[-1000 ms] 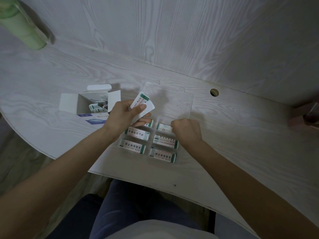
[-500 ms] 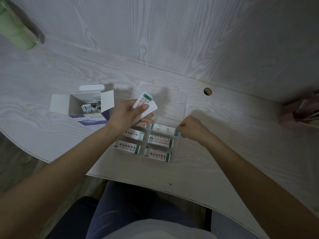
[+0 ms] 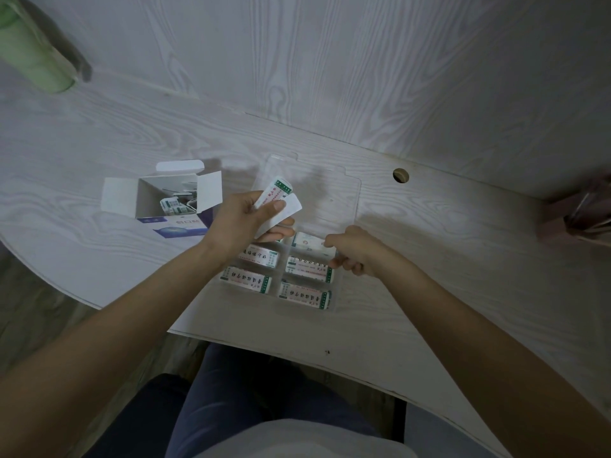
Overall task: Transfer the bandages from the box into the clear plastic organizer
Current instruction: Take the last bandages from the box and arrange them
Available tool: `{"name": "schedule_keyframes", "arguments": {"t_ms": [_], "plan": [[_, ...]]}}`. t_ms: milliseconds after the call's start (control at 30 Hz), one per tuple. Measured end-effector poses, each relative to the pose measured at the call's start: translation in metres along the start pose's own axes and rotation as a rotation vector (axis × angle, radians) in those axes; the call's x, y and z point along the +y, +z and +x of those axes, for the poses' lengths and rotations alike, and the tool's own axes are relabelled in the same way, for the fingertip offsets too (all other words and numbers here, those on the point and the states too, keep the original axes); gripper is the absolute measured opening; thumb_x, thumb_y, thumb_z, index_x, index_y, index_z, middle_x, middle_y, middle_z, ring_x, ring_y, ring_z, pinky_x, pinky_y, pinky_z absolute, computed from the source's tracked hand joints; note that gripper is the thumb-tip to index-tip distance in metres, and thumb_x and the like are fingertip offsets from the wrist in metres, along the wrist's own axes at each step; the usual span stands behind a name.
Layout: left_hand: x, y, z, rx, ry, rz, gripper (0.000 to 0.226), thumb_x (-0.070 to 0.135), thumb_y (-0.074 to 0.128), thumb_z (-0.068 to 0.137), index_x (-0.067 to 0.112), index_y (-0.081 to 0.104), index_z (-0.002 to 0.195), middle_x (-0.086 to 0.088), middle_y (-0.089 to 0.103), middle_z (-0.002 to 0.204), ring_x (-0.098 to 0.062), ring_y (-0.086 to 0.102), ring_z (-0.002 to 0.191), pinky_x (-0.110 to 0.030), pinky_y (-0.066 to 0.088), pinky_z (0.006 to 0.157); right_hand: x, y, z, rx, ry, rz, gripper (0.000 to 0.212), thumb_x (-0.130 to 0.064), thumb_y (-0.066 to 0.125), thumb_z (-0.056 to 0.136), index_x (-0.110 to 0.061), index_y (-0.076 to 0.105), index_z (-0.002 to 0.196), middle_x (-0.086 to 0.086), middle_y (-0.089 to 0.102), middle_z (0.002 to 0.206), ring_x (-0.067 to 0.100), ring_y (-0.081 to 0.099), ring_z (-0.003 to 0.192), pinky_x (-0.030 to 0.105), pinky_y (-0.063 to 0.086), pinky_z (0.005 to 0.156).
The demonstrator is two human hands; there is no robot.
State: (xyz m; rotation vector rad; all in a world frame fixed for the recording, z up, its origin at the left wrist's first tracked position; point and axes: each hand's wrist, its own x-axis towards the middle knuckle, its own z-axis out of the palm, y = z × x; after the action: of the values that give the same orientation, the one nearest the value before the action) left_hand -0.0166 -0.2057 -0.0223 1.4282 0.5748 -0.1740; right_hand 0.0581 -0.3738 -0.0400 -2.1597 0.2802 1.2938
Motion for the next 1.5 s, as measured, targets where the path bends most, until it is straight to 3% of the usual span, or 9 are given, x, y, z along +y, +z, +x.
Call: {"name": "schedule_keyframes", "arguments": {"t_ms": [100,267,433,533,867,1167,1233,1367,1500], "plan": [[0.000,0.001,0.000,-0.003,-0.002,-0.005,0.031,0.010,0.056,0.093,-0.003,0.056,0.121,-0.015,0.070,0.090,-0.015,0.071,0.064,-0.023,0.059,0.062,0.004,0.001,0.004,0.066,-0.080,-0.130,0.019,-0.019,0.048,0.094,-0.012,0.044,0.076,0.009,0.061,0.063,0.010,0.038,0.034,0.019,0.026,0.043],[0.000,0.002,-0.001,-0.005,0.005,-0.014,0.027,0.010,0.055,0.093,-0.001,0.058,0.117,-0.015,0.070,0.089,-0.015,0.071,0.064,-0.023,0.059,0.062,0.013,0.007,0.013,0.405,-0.307,-0.710,0.026,-0.014,0.047,0.091,-0.012,0.044,0.065,0.002,0.052,0.066,0.022,0.050,0.063,0.023,0.029,0.049],[-0.003,-0.001,0.000,0.009,-0.004,0.004,0.027,0.012,0.056,0.093,0.000,0.059,0.117,-0.014,0.071,0.088,-0.017,0.071,0.067,-0.026,0.059,0.064,0.018,0.018,0.021,0.571,-0.514,-1.124,0.015,-0.003,0.054,0.088,-0.014,0.064,0.092,0.003,0.063,0.084,0.023,0.059,0.074,0.025,0.030,0.054],[-0.003,-0.003,-0.001,0.012,-0.008,-0.003,0.027,0.012,0.057,0.092,0.002,0.059,0.117,-0.007,0.073,0.080,-0.015,0.071,0.065,-0.020,0.057,0.059,0.019,0.019,0.026,0.556,-0.553,-1.204,0.014,-0.005,0.057,0.089,-0.015,0.063,0.096,0.003,0.065,0.089,0.021,0.055,0.070,0.022,0.020,0.046],[-0.005,-0.006,-0.003,0.005,0.003,-0.004,0.027,0.011,0.056,0.092,0.001,0.059,0.117,-0.005,0.072,0.079,-0.012,0.070,0.061,-0.016,0.053,0.055,0.014,0.015,0.030,0.483,-0.634,-1.225,0.014,-0.021,0.053,0.094,-0.014,0.062,0.101,0.008,0.068,0.097,0.027,0.064,0.088,0.027,0.035,0.062],[-0.006,-0.007,0.003,-0.009,0.003,0.013,0.025,0.016,0.057,0.092,0.005,0.061,0.114,-0.007,0.073,0.080,-0.016,0.069,0.064,-0.026,0.059,0.064,0.010,0.011,0.029,0.466,-0.616,-1.107,0.023,-0.029,0.053,0.094,-0.015,0.065,0.109,0.008,0.068,0.101,0.027,0.064,0.093,0.028,0.042,0.070],[-0.006,-0.006,0.003,-0.009,0.001,0.020,0.022,0.016,0.057,0.092,0.006,0.061,0.111,-0.007,0.074,0.079,-0.016,0.068,0.060,-0.027,0.058,0.061,0.010,0.007,0.022,0.471,-0.642,-0.855,0.023,-0.030,0.053,0.095,-0.016,0.068,0.103,0.006,0.070,0.090,0.021,0.065,0.080,0.028,0.047,0.069],[-0.006,-0.002,0.003,-0.017,0.021,0.156,0.021,0.021,0.057,0.092,0.006,0.064,0.105,0.000,0.074,0.076,-0.010,0.063,0.052,-0.017,0.051,0.048,-0.001,-0.010,-0.001,0.236,-0.649,0.069,0.018,-0.024,0.059,0.093,-0.012,0.070,0.101,0.001,0.070,0.074,0.005,0.057,0.050,0.018,0.047,0.053],[0.002,0.012,0.001,-0.136,0.007,0.171,0.016,0.021,0.051,0.096,0.012,0.064,0.095,0.005,0.070,0.062,-0.004,0.052,0.045,-0.016,0.043,0.046,-0.004,-0.016,-0.014,0.023,-0.657,0.220,0.020,-0.012,0.070,0.084,-0.011,0.070,0.103,0.004,0.073,0.088,0.006,0.063,0.062,0.019,0.049,0.057]]}}
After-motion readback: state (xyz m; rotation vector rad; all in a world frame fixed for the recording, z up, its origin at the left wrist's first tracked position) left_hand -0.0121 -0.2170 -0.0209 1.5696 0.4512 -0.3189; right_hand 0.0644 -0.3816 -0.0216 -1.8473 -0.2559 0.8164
